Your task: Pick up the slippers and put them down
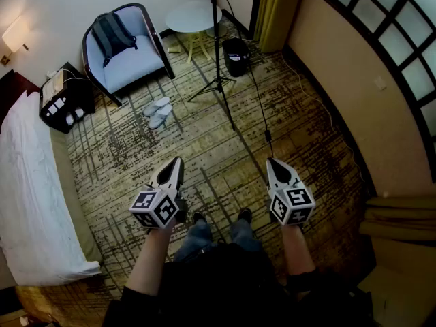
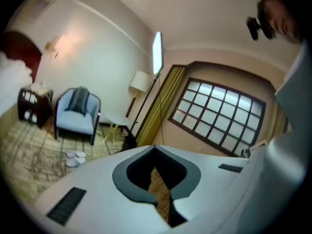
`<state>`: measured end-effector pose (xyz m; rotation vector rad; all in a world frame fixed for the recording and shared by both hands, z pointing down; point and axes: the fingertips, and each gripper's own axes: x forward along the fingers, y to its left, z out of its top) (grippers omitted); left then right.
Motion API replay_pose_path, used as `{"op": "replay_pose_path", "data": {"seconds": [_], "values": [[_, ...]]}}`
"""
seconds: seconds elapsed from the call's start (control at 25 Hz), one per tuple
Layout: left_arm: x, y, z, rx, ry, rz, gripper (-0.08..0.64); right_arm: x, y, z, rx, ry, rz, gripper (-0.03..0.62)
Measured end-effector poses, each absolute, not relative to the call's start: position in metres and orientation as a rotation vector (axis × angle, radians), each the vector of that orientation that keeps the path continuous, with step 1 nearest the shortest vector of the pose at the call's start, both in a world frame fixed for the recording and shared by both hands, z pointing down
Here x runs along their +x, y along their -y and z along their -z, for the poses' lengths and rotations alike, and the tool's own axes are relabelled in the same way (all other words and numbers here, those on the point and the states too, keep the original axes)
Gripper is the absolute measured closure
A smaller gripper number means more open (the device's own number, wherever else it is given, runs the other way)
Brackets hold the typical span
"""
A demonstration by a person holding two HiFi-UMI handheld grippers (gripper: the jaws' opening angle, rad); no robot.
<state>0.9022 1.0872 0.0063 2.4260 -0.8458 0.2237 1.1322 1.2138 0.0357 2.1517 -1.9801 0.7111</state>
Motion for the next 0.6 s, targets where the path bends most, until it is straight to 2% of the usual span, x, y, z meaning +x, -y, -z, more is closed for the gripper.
{"op": "replay_pose_path", "data": {"seconds": [0.16,0.6], "values": [[0.879,-1.078,0.001,2.701,1.02,-0.375,0.557,1.101,-1.191,-0.029,2.069,2.046,-0.651,0.592],[0.808,-1.059,-0.006,2.581,1.213,-0.361,0.557,1.037,-1.147,-0.037,1.903,2.173,-0.654,0.592]]}}
